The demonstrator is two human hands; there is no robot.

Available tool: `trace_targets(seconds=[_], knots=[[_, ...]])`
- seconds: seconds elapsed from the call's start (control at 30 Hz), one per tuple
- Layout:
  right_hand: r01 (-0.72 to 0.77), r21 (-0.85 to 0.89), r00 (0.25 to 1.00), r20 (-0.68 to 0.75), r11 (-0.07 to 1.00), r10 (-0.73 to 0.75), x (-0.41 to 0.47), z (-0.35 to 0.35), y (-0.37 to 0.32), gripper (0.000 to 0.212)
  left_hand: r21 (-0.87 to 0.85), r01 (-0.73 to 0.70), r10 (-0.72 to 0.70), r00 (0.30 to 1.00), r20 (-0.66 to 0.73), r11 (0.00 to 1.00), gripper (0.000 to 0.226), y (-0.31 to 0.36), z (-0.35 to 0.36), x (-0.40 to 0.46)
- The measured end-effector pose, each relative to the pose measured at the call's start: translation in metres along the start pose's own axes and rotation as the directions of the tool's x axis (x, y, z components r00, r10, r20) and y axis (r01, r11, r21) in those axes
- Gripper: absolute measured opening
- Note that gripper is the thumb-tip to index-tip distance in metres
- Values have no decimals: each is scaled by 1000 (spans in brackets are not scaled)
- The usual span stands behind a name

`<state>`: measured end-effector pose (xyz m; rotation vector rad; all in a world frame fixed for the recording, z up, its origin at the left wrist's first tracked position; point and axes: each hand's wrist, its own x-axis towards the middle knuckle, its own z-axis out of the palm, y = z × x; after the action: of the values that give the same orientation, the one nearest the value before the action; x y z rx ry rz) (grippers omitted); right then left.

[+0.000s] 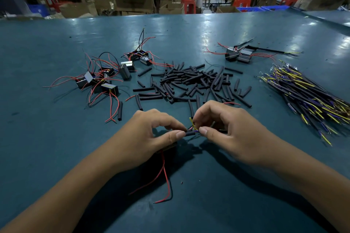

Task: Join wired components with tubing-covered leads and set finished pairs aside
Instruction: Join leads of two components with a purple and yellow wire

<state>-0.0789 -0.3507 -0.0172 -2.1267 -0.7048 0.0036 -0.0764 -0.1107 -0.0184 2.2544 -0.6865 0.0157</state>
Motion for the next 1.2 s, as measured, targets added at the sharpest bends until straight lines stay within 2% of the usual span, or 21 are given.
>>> trace_targets(seconds=[0.3,0.4,0.53,0.8,1.03,1.1,1.2], knots=[[80,-57,997,29,995,-78,-1,-2,-7,15,-15,-56,57,993,107,998,24,2,2,-1],[104,-78,994,34,992,-102,-1,-1,-7,16,-118,-2,14,995,99,993,16,2,3,0],[127,-112,992,28,986,-125,-1,0,-7,17,-145,24,-11,996,87,989,6,4,6,0],[121,-109,993,2,987,-121,-2,4,-6,16,-78,-10,12,1000,23,997,11,8,5,-5],[124,-109,992,-13,986,-127,-2,7,-8,19,-186,17,-23,999,-29,982,18,14,7,-5],[126,-114,991,-31,985,-131,-2,7,-8,18,-111,-4,-3,998,-61,994,22,15,6,-6],[124,-126,990,-51,984,-131,-2,7,-8,20,123,-14,25,995,-94,992,25,13,6,-7]])
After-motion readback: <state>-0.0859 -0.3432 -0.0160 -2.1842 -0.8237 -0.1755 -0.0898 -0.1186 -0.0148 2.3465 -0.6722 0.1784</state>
